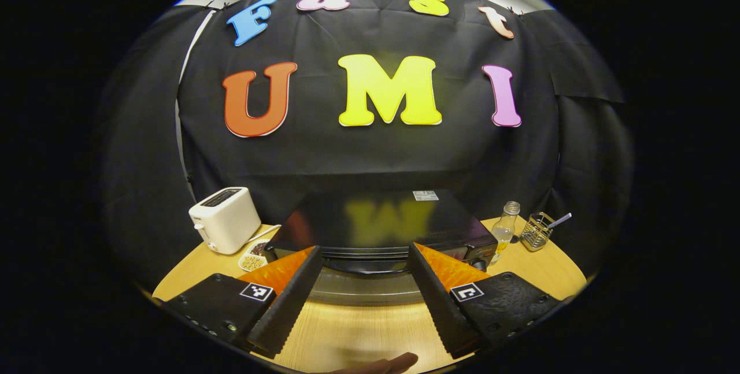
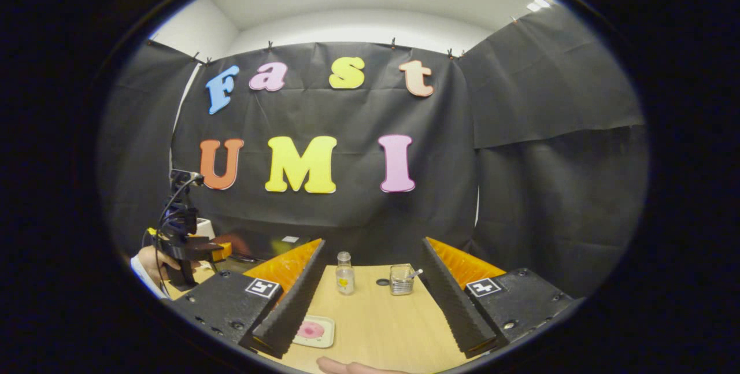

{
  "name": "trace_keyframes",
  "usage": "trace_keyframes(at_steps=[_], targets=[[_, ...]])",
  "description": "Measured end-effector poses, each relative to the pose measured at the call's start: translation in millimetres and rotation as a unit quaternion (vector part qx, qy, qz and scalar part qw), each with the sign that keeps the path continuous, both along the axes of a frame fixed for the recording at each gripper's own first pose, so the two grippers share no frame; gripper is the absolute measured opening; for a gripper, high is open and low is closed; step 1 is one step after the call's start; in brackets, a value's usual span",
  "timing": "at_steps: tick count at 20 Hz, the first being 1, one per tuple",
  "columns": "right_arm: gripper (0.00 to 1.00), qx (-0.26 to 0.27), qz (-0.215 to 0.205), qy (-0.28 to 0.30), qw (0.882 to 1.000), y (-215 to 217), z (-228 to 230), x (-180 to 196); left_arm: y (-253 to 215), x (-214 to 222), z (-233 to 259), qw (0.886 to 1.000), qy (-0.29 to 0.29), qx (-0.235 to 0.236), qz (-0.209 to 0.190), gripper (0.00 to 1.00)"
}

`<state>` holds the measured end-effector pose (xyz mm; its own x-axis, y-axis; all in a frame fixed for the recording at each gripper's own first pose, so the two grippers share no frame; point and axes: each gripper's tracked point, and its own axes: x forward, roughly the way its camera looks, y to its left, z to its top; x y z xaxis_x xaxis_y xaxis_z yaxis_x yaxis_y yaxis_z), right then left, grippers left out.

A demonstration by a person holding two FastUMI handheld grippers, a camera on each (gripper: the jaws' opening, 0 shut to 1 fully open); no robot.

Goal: Open the electric oven with the left hand, put the food in, and close the electric oven.

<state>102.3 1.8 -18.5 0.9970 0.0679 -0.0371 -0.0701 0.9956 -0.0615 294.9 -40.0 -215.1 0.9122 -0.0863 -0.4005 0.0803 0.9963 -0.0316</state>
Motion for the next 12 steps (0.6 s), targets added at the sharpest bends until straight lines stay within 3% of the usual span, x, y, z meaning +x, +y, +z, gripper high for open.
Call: trace_keyframes(at_steps=[4,5,6,12], targets=[[1.00,0.000,-0.011,0.000,1.000,-12.6,0.2,11.4,-12.2,25.8,-22.6,1.000,0.028,0.006,-0.012,0.96],[0.99,0.002,-0.013,0.001,1.000,-15.4,0.1,13.8,-12.0,27.4,-30.8,0.999,0.043,0.008,-0.013,0.86],[1.00,0.003,-0.014,0.001,1.000,-17.6,-0.5,15.4,-12.2,27.9,-39.3,0.998,0.061,0.005,-0.012,0.96],[0.99,0.009,-0.010,0.002,1.000,-22.8,-3.2,20.9,-16.7,29.1,-41.0,0.997,0.074,-0.012,-0.024,0.96]])
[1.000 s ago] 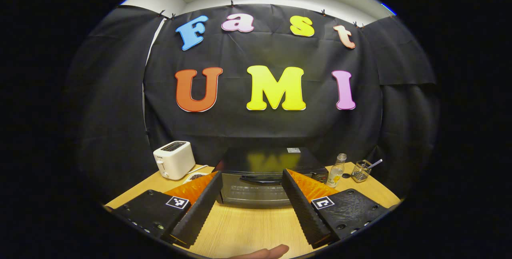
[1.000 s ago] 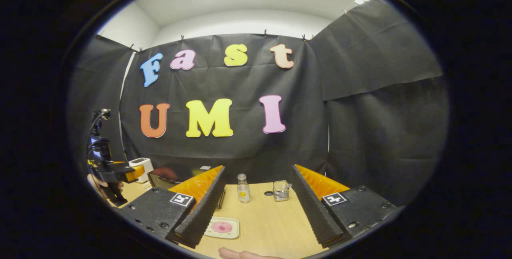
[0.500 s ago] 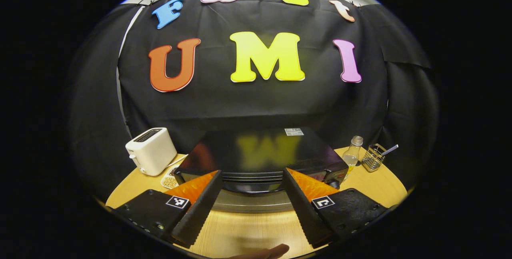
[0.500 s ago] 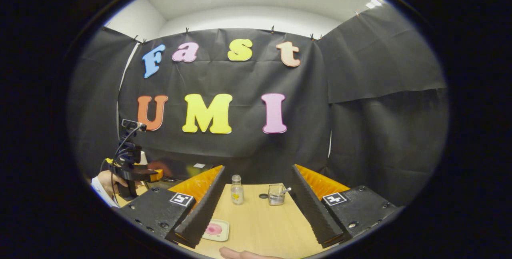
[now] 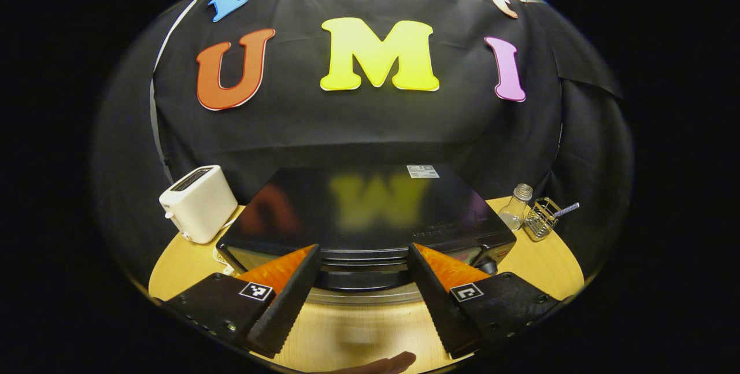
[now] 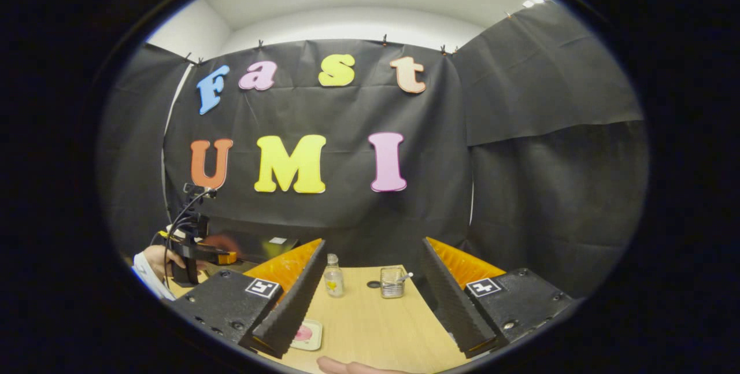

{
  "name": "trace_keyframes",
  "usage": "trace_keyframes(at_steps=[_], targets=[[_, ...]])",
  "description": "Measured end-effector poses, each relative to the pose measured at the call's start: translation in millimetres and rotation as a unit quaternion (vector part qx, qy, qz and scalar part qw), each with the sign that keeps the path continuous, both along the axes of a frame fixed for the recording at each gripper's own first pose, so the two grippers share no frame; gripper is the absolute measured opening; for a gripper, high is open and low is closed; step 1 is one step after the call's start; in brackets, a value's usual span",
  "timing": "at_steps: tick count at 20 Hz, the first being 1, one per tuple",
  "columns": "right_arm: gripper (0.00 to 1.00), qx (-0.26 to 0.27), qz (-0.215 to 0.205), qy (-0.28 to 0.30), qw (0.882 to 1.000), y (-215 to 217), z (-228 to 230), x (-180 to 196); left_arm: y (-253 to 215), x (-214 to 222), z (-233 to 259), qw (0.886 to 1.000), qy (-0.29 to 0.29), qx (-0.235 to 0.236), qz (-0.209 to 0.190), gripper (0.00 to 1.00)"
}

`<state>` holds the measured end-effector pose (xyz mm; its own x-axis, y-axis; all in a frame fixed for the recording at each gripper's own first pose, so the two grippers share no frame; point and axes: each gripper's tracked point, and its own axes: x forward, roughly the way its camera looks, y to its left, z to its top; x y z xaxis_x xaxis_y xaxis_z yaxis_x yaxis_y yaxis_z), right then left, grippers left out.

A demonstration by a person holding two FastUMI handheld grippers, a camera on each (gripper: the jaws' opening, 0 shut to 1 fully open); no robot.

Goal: Open the electric oven with the left hand, put the food in, and close the electric oven.

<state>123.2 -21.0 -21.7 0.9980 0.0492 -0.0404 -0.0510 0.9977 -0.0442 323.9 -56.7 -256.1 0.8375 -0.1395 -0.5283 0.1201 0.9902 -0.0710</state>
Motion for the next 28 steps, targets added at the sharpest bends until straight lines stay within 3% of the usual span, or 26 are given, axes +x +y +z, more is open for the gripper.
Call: trace_keyframes(at_steps=[6,14,28], targets=[[0.99,0.003,0.015,0.002,1.000,8.5,0.8,-3.7,0.5,-7.9,-0.9,1.000,-0.010,0.008,-0.005,0.96],[0.99,0.006,0.014,0.006,1.000,9.9,-2.3,-11.8,3.7,-59.5,-7.1,0.999,-0.039,0.003,0.000,0.96],[0.99,0.005,-0.016,-0.013,1.000,5.4,3.1,-24.6,4.8,-136.5,-51.3,0.997,-0.081,0.000,0.004,0.96]])
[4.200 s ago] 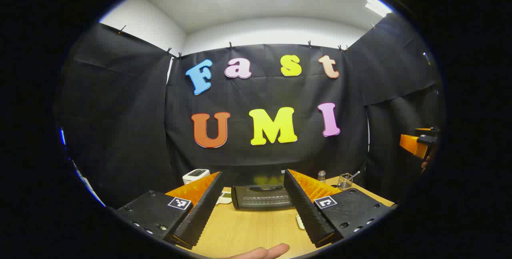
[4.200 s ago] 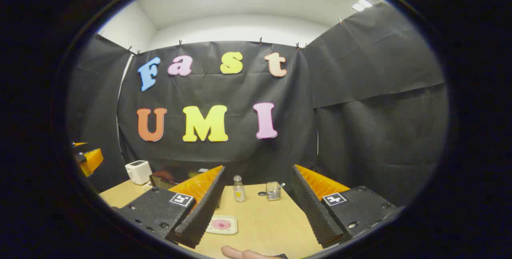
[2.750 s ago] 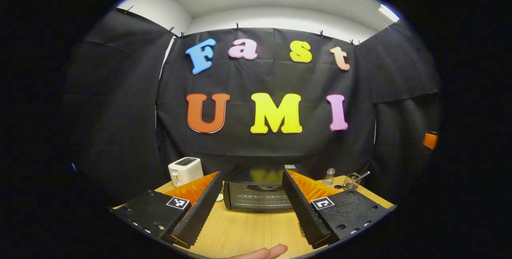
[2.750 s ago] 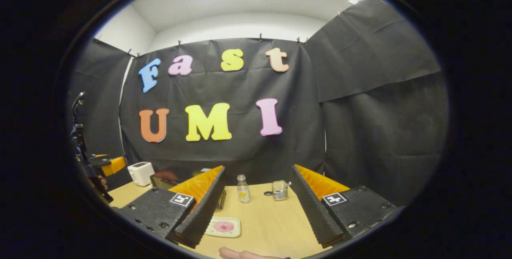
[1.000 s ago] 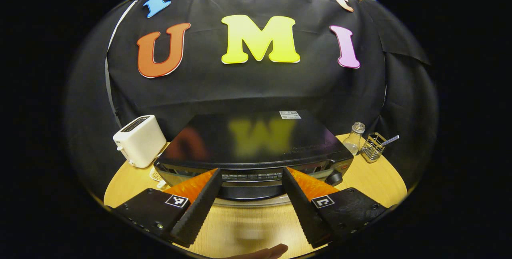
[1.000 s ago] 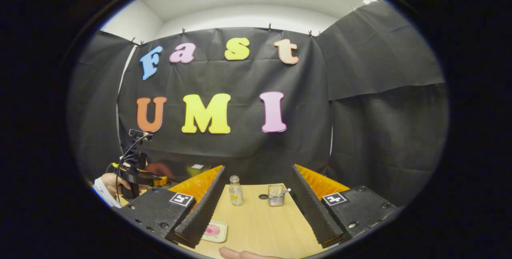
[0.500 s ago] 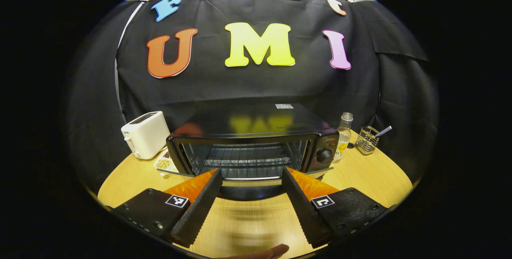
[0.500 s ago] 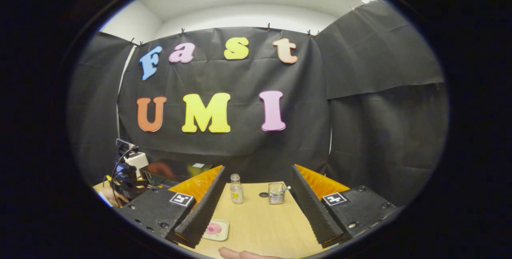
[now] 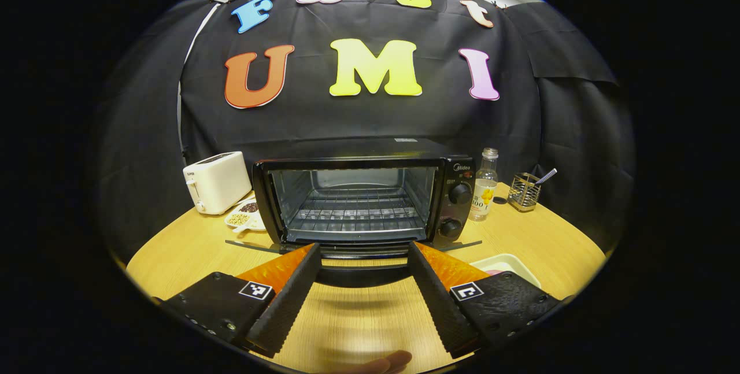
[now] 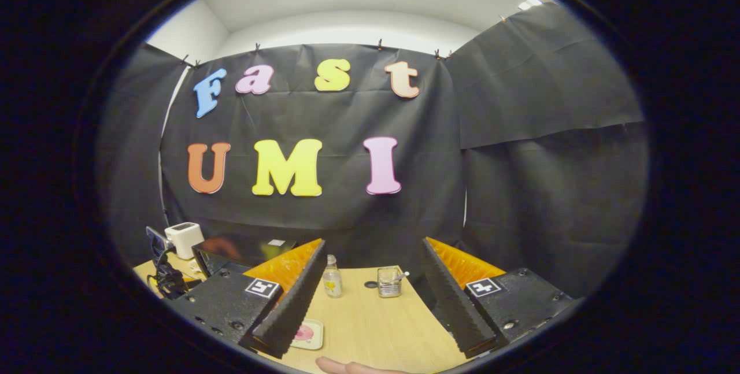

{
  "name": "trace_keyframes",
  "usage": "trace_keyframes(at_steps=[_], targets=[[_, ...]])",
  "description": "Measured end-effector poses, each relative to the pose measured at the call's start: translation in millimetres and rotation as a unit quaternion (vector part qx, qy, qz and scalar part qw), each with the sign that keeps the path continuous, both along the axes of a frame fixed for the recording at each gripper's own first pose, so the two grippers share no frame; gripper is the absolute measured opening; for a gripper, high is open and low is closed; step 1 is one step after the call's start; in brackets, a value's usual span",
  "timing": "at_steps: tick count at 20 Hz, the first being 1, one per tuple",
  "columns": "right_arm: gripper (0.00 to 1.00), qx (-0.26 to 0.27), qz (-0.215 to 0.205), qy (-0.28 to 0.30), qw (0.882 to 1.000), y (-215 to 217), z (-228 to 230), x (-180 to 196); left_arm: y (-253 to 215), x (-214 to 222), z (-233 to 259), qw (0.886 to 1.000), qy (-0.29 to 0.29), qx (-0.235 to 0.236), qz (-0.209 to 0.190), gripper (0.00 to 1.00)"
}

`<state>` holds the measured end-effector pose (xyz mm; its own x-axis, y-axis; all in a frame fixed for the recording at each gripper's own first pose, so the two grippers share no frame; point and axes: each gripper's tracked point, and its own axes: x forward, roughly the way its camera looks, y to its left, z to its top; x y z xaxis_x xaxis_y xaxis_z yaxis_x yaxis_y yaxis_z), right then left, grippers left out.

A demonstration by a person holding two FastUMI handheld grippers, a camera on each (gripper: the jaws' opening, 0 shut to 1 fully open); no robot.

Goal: Open the electric oven with the left hand, put the food in, and close the electric oven.

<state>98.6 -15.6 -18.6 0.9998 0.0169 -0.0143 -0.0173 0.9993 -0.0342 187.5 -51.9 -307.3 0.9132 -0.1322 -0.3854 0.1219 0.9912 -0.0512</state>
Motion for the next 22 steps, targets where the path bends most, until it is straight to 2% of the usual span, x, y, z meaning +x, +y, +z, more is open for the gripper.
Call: trace_keyframes(at_steps=[9,15,17,22], targets=[[1.00,0.003,-0.003,0.002,1.000,-5.4,-1.3,-7.1,-0.8,-33.5,-45.9,0.999,0.032,0.006,-0.004,0.96],[0.99,-0.002,0.003,0.006,1.000,2.1,-3.9,-12.0,-4.7,-53.8,-95.5,0.994,0.110,0.008,-0.007,0.95],[0.99,-0.003,0.007,0.010,1.000,6.2,-7.1,-13.6,-5.0,-51.2,-92.6,0.995,0.095,0.009,-0.006,0.96],[0.99,-0.001,0.017,0.043,0.999,11.3,-26.2,-4.3,-0.8,-61.3,-93.6,0.993,0.116,0.008,0.003,0.95]])
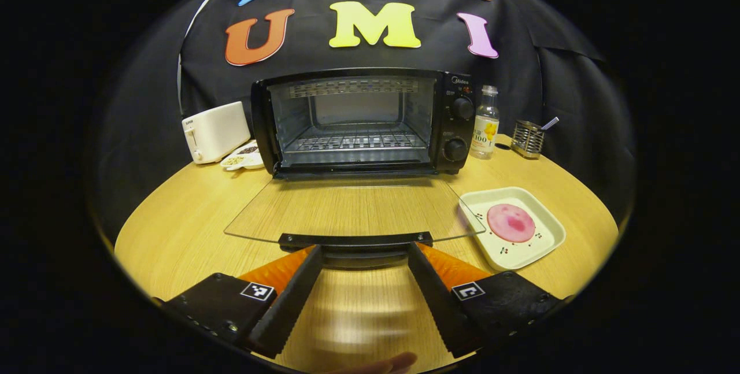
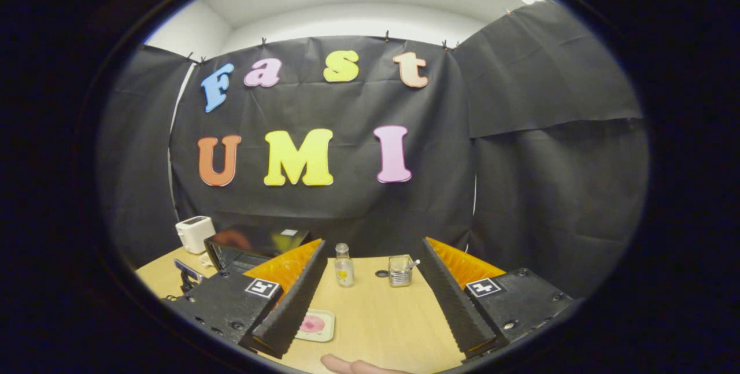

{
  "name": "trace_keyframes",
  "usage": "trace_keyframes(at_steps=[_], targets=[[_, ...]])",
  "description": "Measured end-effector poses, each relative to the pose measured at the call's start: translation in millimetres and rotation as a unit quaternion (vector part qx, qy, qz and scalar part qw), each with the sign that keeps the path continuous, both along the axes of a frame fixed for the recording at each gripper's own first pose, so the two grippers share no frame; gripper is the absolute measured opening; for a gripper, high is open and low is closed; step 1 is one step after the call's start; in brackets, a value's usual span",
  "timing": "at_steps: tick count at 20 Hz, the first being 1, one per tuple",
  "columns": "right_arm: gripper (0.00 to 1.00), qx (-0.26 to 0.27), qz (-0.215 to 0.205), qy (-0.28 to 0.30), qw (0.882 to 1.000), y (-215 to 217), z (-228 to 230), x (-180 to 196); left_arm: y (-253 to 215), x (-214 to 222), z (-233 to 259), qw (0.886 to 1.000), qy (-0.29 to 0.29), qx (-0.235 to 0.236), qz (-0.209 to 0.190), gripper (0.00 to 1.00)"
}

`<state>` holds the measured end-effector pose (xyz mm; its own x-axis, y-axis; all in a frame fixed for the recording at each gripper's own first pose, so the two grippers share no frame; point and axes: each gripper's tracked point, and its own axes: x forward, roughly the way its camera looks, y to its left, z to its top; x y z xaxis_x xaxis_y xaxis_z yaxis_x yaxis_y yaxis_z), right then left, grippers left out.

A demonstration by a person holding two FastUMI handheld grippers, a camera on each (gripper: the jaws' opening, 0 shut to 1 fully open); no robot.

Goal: Open the electric oven with the left hand, put the food in, and close the electric oven.

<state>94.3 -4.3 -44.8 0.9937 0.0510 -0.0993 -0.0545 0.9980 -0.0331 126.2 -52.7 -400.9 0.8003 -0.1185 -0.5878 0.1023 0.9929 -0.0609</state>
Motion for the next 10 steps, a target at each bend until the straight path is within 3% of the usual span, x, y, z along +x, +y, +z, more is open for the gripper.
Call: trace_keyframes(at_steps=[3,10], targets=[[1.00,-0.014,0.001,0.025,1.000,1.2,-19.7,16.7,1.8,-12.2,18.6,1.000,0.010,-0.016,0.008,0.96],[1.00,-0.025,-0.001,0.112,0.993,-5.7,-86.5,71.9,19.1,-12.3,140.6,0.991,-0.128,-0.018,0.016,0.95]])
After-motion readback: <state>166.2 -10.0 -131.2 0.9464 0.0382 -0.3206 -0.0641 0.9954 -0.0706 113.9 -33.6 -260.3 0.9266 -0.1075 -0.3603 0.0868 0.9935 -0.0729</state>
